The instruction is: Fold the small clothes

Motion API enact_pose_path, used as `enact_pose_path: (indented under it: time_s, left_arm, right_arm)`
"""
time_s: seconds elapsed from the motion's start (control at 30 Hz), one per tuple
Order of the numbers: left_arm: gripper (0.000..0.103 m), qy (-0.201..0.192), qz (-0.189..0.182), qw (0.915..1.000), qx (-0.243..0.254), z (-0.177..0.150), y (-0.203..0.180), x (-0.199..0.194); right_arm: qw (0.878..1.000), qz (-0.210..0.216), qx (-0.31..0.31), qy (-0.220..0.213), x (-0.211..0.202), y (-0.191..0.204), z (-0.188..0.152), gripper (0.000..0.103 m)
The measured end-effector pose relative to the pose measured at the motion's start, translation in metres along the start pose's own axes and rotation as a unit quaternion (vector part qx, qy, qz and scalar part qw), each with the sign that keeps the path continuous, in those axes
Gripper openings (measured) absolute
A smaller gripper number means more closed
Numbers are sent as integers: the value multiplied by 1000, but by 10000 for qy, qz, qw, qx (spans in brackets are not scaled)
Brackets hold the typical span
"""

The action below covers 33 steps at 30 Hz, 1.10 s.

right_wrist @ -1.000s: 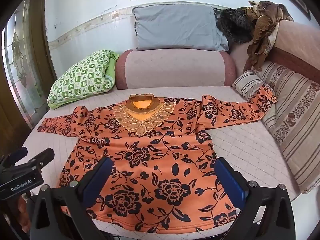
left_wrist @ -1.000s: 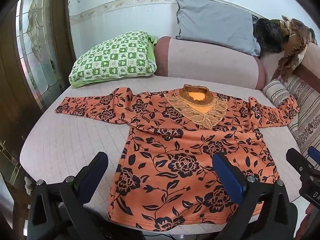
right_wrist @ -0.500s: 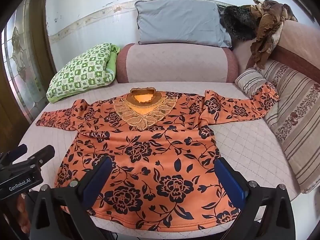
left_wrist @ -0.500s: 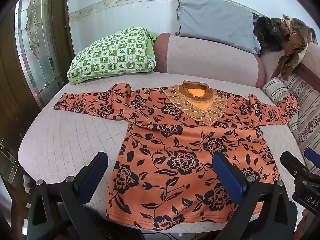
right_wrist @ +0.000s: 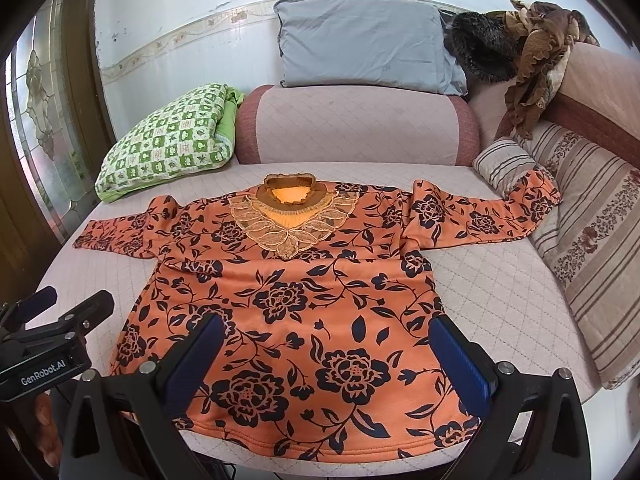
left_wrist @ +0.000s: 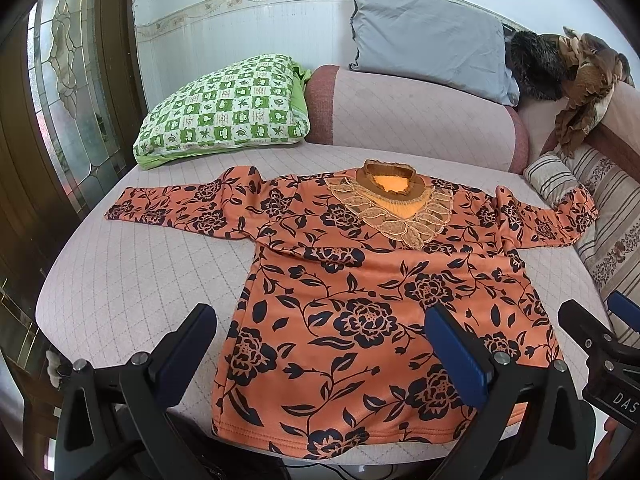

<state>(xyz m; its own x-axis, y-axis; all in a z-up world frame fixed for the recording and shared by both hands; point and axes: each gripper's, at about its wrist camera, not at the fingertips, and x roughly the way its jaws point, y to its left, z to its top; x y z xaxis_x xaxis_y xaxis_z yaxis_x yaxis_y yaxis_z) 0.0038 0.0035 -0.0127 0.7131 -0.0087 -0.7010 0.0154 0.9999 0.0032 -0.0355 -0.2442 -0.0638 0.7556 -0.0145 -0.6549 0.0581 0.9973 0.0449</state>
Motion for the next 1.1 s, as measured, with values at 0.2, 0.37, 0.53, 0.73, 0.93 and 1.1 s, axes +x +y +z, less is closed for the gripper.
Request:
enact_pose_path:
  time_s: [0.2,0.37,0.53,0.73,0.93,1.1]
  left_arm:
    - [103,-7,-4,10000,-17,0,0,-1]
    - [103,-2,-6,10000,-15,0,2,0]
    - [103,13,-19,10000,-22,0,3,0]
    - [103,20,-26,10000,-24,0,4,0]
    - [103,22,-29,10000,-15,1,4,0]
    - [103,23,-27,10000,-22,1,4,0]
  right_arm:
    - [10000,22,-44,6,-1,3,2,103]
    - [10000,25,-62,-6,0,4,3,103]
    - [10000,8,-81,-17,0,6,4,103]
    - [10000,8,-90,-1,2,6,4,103]
    - [10000,9,-93,-6,1,6,4,103]
    - [9999,14,-100,-9,2,7,4,103]
